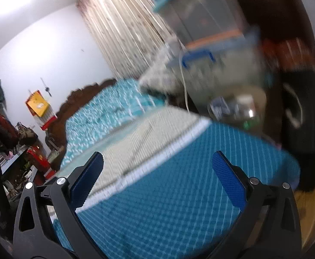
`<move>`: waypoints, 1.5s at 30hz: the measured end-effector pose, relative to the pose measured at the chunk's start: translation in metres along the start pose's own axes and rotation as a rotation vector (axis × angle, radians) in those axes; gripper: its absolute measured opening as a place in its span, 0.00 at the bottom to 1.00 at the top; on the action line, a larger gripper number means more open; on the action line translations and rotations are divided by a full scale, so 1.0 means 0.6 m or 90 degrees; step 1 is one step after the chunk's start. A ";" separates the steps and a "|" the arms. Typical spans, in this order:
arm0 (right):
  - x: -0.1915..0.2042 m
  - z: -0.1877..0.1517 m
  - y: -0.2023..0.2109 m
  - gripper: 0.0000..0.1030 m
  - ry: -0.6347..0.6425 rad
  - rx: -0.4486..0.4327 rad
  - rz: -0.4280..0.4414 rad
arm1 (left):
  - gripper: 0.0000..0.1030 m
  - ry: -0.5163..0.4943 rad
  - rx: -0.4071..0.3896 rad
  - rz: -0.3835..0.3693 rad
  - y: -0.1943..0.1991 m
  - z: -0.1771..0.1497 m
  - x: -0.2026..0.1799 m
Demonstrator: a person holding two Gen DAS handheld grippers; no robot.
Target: Collect trash
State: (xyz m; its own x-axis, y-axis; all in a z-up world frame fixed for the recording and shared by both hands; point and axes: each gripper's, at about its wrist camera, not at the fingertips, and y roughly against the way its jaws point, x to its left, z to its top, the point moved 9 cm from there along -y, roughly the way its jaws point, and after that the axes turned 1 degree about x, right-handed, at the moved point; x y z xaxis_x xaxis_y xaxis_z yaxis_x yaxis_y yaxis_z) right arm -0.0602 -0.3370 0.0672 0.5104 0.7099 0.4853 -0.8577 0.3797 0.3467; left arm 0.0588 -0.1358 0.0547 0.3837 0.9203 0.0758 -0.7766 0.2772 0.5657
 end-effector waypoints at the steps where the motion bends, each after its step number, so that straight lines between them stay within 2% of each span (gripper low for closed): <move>1: 0.008 0.012 0.006 0.97 0.011 -0.012 0.005 | 0.92 0.031 -0.017 0.016 0.014 0.018 0.040; 4: 0.048 0.063 0.031 0.97 0.065 -0.055 0.032 | 0.92 0.088 -0.067 0.081 0.060 0.061 0.148; 7: 0.093 0.110 0.050 0.97 0.105 -0.073 0.069 | 0.92 0.167 -0.132 0.176 0.143 0.107 0.305; 8: 0.109 0.128 0.057 0.97 0.115 -0.075 0.085 | 0.92 0.182 -0.145 0.201 0.164 0.117 0.340; 10: 0.137 0.160 0.071 0.97 0.129 -0.083 0.111 | 0.92 0.209 -0.180 0.285 0.225 0.140 0.429; 11: 0.153 0.180 0.085 0.97 0.141 -0.093 0.124 | 0.92 0.221 -0.206 0.356 0.273 0.154 0.487; 13: 0.181 0.210 0.113 0.97 0.168 -0.119 0.141 | 0.92 0.230 -0.239 0.446 0.335 0.169 0.554; 15: 0.210 0.238 0.147 0.97 0.201 -0.146 0.158 | 0.92 0.225 -0.280 0.573 0.415 0.188 0.629; 16: 0.223 0.249 0.161 0.97 0.212 -0.153 0.167 | 0.92 0.217 -0.290 0.654 0.458 0.197 0.670; 17: 0.238 0.261 0.174 0.97 0.218 -0.154 0.182 | 0.92 0.214 -0.291 0.704 0.482 0.203 0.696; 19: 0.254 0.275 0.195 0.97 0.211 -0.145 0.212 | 0.92 0.218 -0.290 0.834 0.551 0.211 0.758; 21: 0.265 0.285 0.215 0.97 0.186 -0.119 0.258 | 0.92 0.259 -0.302 0.985 0.644 0.208 0.824; 22: 0.268 0.285 0.218 0.97 0.178 -0.107 0.274 | 0.92 0.296 -0.303 1.019 0.677 0.199 0.848; 23: 0.271 0.281 0.223 0.97 0.169 -0.089 0.295 | 0.92 0.333 -0.300 1.018 0.700 0.185 0.867; 26: 0.274 0.260 0.224 0.97 0.164 -0.058 0.324 | 0.92 0.479 -0.331 0.886 0.739 0.139 0.899; 28: 0.272 0.239 0.216 0.97 0.171 -0.047 0.320 | 0.91 0.517 -0.351 0.767 0.718 0.126 0.871; 29: 0.271 0.225 0.209 0.97 0.172 -0.038 0.318 | 0.92 0.507 -0.351 0.711 0.690 0.133 0.850; 31: 0.265 0.195 0.189 0.97 0.172 -0.016 0.310 | 0.92 0.477 -0.344 0.629 0.644 0.144 0.808; 34: 0.255 0.140 0.153 0.97 0.163 0.026 0.291 | 0.92 0.410 -0.332 0.445 0.532 0.165 0.683; 35: 0.249 0.123 0.145 0.97 0.158 0.036 0.284 | 0.92 0.394 -0.328 0.403 0.493 0.174 0.661; 37: 0.227 0.088 0.127 0.97 0.143 0.053 0.260 | 0.92 0.339 -0.303 0.283 0.405 0.183 0.562; 38: 0.210 0.066 0.117 0.97 0.133 0.062 0.241 | 0.92 0.318 -0.290 0.241 0.374 0.182 0.527; 41: 0.155 0.017 0.094 0.97 0.111 0.066 0.163 | 0.92 0.235 -0.214 0.089 0.262 0.169 0.373; 45: 0.079 -0.031 0.078 0.97 0.077 0.078 0.064 | 0.92 0.144 -0.097 -0.052 0.140 0.120 0.175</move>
State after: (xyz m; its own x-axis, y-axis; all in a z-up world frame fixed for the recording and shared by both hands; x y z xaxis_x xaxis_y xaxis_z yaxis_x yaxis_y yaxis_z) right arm -0.0771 -0.2747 0.0918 0.4043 0.8098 0.4251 -0.8865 0.2327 0.3999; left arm 0.0698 -0.0355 0.1694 0.3395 0.9269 -0.1598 -0.8207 0.3750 0.4312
